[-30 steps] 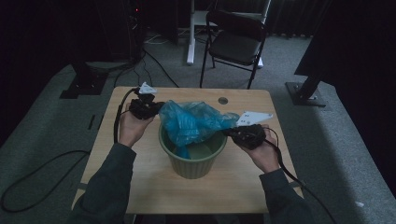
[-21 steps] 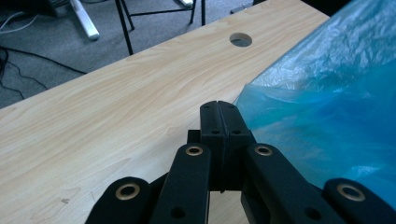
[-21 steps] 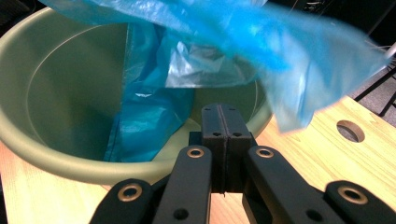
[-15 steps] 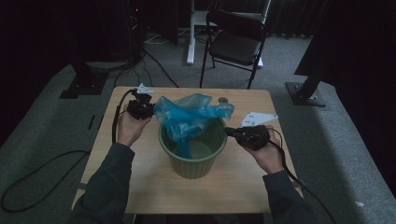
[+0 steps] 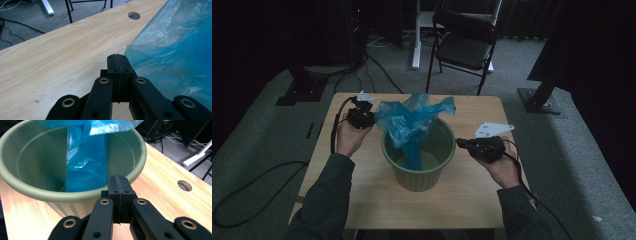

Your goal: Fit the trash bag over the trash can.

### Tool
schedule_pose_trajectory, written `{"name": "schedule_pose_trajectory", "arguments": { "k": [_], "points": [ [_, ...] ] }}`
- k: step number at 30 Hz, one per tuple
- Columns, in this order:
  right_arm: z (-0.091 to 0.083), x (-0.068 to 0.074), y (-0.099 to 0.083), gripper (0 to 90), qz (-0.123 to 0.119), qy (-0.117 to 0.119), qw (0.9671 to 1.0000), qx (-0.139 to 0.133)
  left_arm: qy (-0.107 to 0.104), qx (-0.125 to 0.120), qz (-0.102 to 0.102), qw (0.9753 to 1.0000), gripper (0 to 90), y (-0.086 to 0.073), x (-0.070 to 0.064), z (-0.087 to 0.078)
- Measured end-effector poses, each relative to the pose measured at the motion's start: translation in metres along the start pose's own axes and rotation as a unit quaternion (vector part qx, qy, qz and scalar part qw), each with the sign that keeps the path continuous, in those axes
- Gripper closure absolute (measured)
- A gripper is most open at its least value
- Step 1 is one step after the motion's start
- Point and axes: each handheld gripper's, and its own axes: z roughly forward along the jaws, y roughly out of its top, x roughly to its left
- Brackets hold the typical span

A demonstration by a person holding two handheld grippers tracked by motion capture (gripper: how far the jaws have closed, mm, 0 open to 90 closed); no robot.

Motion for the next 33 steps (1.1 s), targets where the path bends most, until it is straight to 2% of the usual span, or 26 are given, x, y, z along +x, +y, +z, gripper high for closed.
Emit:
{"name": "schedule_pose_trajectory", "arguments": {
  "k": [5, 7, 14, 22, 27, 33],
  "points": [
    [0.003, 0.002, 0.005, 90.0, -0.004, 0.005, 1.0000, -0.004, -0.002, -0.001, 0.004, 1.0000, 90.0, 0.001, -0.003, 0.000],
    [0.007, 0.005, 0.009, 82.9, -0.007, 0.010, 0.9999, -0.005, -0.002, 0.000, 0.007, 1.0000, 90.0, 0.001, -0.003, 0.000],
    [0.023, 0.011, 0.020, 72.7, -0.008, 0.023, 0.9996, -0.011, -0.005, 0.003, 0.008, 0.9999, 90.0, -0.001, -0.006, 0.003],
    [0.034, 0.015, 0.033, 60.6, -0.001, 0.025, 0.9993, -0.026, -0.010, 0.000, 0.009, 0.9999, 90.0, -0.004, -0.009, 0.003],
    [0.037, 0.017, 0.040, 57.4, -0.002, 0.022, 0.9991, -0.036, -0.014, 0.000, 0.012, 0.9998, 90.0, -0.005, -0.011, 0.003],
    [0.043, 0.020, 0.045, 55.0, -0.003, 0.025, 0.9991, -0.035, -0.018, 0.001, 0.013, 0.9998, 90.0, -0.006, -0.014, 0.005]
  ]
}}
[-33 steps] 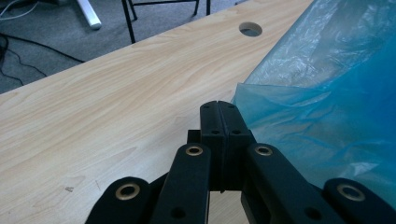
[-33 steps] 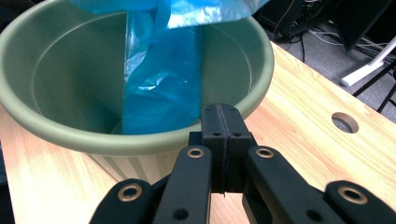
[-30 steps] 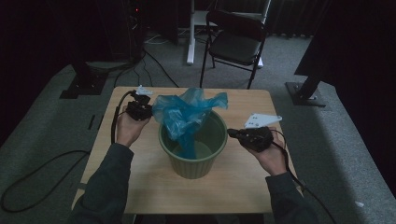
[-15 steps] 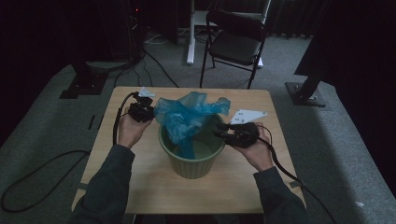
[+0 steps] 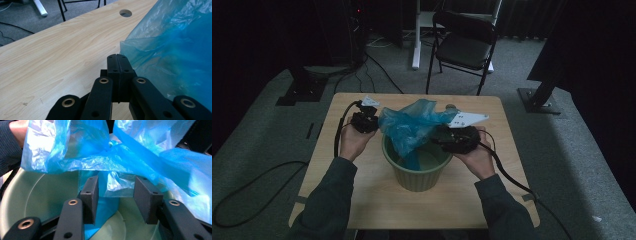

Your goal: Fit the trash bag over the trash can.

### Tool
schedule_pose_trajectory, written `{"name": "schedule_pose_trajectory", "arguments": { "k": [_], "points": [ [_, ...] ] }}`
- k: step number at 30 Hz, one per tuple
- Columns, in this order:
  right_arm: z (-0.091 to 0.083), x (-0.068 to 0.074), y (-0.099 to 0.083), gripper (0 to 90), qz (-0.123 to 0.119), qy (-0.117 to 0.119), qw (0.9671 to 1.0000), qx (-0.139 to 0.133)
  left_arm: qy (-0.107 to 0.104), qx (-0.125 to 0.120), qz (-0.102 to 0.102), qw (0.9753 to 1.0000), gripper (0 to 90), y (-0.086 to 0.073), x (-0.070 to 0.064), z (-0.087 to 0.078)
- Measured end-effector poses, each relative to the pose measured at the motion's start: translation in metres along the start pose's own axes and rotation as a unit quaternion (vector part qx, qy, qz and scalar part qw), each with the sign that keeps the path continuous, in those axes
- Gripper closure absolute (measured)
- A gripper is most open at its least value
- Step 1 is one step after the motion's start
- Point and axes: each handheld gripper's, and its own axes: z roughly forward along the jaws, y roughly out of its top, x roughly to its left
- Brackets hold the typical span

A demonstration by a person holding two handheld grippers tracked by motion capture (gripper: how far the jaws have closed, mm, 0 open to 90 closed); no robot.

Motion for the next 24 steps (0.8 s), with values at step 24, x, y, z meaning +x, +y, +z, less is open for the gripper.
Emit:
{"name": "schedule_pose_trajectory", "arguments": {
  "k": [24],
  "points": [
    [0.0059, -0.0037, 0.0091, 50.0, 0.025, 0.036, 0.9989, -0.018, -0.005, -0.004, 0.008, 0.9999, 90.0, 0.0019, -0.0056, -0.0013]
  ]
}}
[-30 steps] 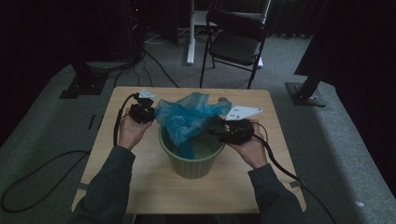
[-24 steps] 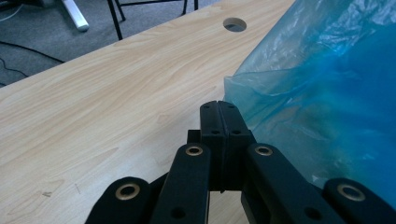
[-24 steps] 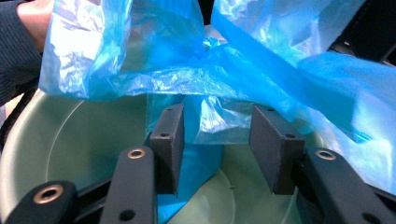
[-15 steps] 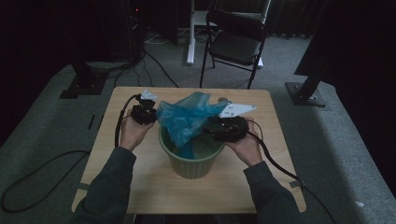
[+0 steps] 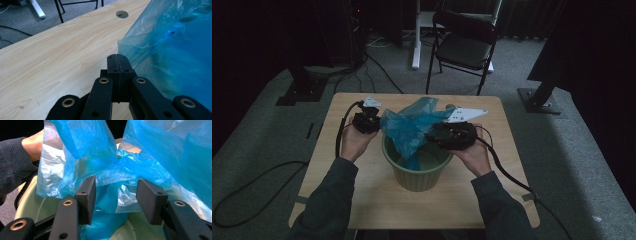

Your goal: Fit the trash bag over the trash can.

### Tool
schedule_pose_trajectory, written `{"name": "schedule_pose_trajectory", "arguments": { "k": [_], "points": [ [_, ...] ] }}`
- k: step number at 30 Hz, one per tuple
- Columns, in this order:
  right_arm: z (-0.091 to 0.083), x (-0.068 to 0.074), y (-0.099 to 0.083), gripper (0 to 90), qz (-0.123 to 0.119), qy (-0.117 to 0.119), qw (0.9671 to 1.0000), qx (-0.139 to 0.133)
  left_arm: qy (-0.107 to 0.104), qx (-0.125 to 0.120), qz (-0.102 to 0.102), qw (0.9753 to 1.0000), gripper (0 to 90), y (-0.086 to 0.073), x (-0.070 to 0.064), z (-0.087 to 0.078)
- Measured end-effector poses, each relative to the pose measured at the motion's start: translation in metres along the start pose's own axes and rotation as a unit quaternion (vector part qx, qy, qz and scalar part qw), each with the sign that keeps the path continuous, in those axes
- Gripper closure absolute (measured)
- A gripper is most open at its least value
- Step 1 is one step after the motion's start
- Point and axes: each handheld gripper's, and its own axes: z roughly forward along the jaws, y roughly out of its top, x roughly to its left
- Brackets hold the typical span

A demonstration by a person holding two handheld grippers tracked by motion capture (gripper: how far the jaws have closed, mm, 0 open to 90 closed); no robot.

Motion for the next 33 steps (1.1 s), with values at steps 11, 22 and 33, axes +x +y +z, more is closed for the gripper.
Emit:
{"name": "schedule_pose_trajectory", "arguments": {
  "k": [11, 22, 33],
  "points": [
    [0.007, -0.004, 0.002, 89.7, 0.014, -0.015, 0.9997, 0.010, -0.003, 0.002, 0.003, 1.0000, 90.0, 0.001, -0.003, 0.002],
    [-0.011, 0.002, -0.005, 90.0, -0.003, -0.050, 0.9981, 0.036, -0.001, 0.003, -0.001, 1.0000, 90.0, -0.004, 0.001, -0.001],
    [-0.041, 0.000, -0.038, 90.0, 0.023, -0.052, 0.9965, 0.061, -0.006, 0.007, -0.010, 0.9999, 90.0, -0.010, 0.003, 0.000]
  ]
}}
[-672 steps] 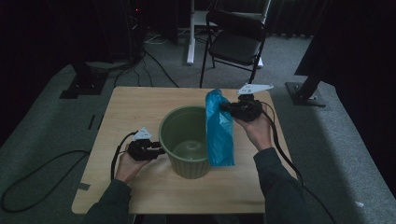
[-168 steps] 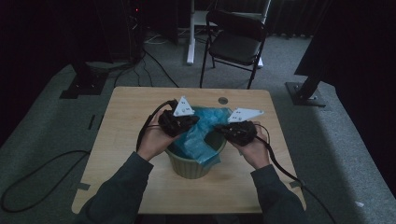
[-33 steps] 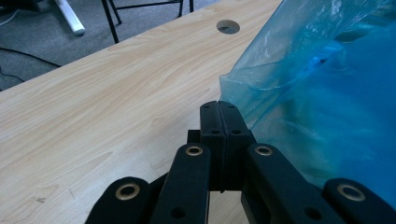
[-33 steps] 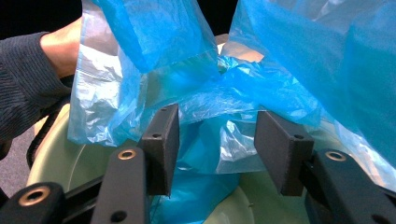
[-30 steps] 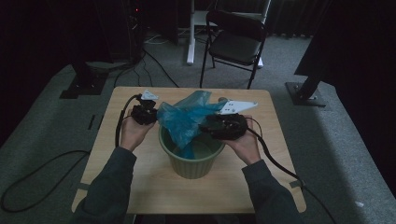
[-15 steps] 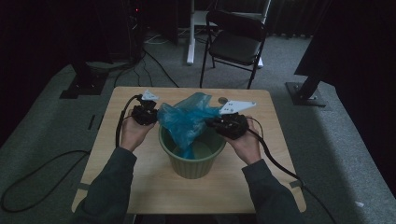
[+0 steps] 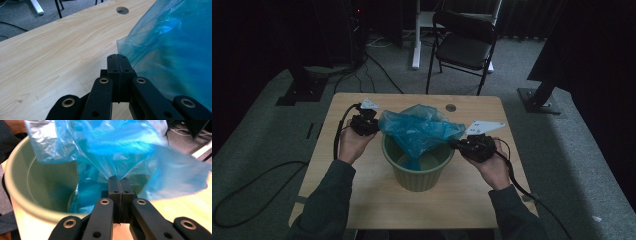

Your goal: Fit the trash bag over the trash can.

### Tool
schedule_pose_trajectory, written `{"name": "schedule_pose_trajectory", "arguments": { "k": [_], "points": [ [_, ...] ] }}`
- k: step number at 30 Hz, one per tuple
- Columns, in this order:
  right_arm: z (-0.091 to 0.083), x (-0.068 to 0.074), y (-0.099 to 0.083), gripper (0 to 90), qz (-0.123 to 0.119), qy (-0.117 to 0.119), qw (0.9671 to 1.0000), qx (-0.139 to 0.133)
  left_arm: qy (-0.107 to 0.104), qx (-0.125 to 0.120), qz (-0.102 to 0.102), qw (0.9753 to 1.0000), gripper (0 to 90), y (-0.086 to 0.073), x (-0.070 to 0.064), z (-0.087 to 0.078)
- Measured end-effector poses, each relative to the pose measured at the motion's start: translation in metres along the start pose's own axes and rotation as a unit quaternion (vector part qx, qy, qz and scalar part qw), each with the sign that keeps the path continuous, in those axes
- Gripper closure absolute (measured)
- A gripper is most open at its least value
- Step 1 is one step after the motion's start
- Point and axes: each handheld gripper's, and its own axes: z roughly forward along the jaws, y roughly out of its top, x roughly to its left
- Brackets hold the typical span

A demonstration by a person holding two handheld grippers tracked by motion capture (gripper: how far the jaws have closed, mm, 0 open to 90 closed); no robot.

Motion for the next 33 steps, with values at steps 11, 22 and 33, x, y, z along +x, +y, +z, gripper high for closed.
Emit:
{"name": "schedule_pose_trajectory", "arguments": {
  "k": [11, 22, 33],
  "points": [
    [-0.020, 0.002, -0.021, 90.0, 0.018, 0.017, 0.9997, 0.008, -0.002, 0.004, 0.000, 1.0000, 90.0, -0.007, 0.000, -0.002],
    [-0.014, 0.005, -0.035, 90.0, 0.032, 0.056, 0.9975, 0.029, -0.022, 0.016, 0.002, 0.9996, 90.0, -0.014, -0.005, 0.004],
    [-0.007, 0.004, -0.040, 90.0, 0.042, 0.075, 0.9958, 0.032, -0.032, 0.012, 0.000, 0.9994, 88.6, -0.015, -0.007, 0.003]
  ]
}}
